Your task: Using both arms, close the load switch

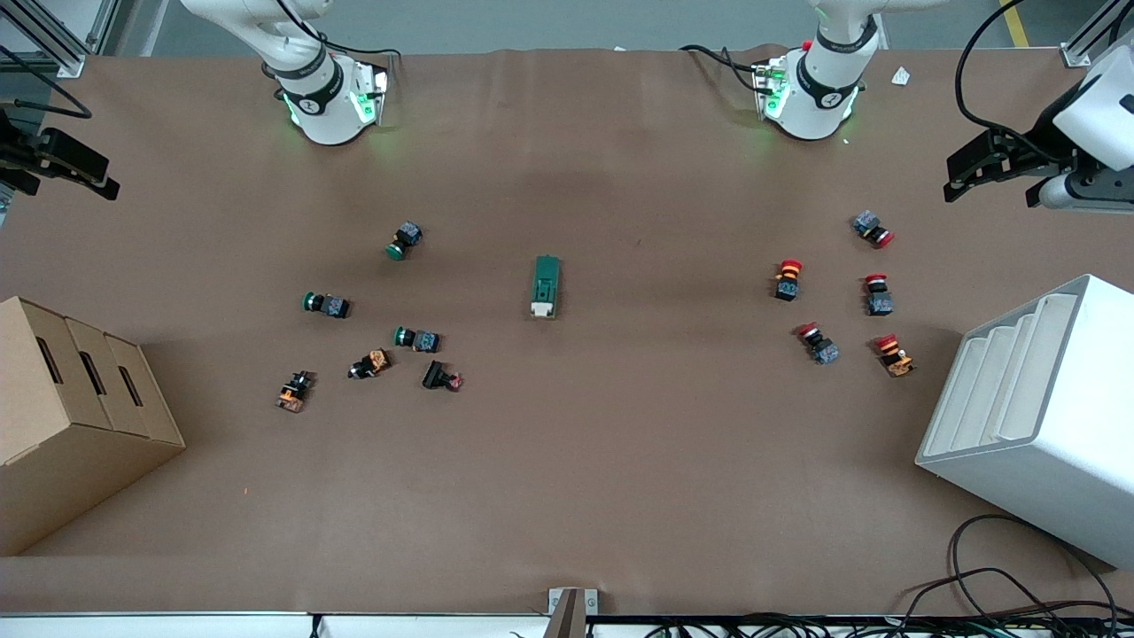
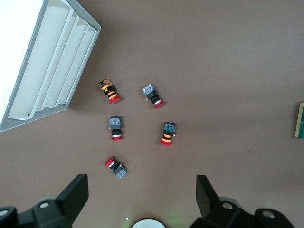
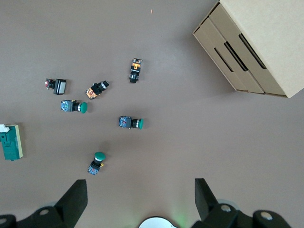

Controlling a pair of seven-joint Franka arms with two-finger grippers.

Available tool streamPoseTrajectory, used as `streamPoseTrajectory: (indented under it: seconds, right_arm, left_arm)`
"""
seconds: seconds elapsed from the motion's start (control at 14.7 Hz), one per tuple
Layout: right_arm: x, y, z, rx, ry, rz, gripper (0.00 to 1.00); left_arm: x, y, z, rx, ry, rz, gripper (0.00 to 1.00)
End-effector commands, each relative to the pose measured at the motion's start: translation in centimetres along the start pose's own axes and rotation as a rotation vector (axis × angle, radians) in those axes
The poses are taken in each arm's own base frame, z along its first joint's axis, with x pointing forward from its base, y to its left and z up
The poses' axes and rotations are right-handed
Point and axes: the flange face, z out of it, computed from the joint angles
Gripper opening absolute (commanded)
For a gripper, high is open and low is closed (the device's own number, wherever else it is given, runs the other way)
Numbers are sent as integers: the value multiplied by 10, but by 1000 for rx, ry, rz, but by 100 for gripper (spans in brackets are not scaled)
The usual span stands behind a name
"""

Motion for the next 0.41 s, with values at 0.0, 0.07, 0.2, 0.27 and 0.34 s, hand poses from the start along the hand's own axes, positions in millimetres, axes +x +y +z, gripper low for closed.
streamPoseTrajectory:
  seconds: [0.0,0.07,0.2,0.27,0.34]
  right_arm:
    - [-7,1,-1,37,13,12,100]
    - [-6,2,-1,40,14,12,100]
    - [-6,1,-3,40,22,1,100]
    - [-6,1,-3,40,21,0,100]
    - [-6,1,-2,40,19,-3,100]
  left_arm:
    - [-13,-4,-8,1,21,12,100]
    - [-12,-5,-10,1,26,12,100]
    - [-9,-5,-10,-1,26,8,100]
    - [-6,-5,-6,-1,18,7,100]
    - [-5,-4,-6,0,18,12,100]
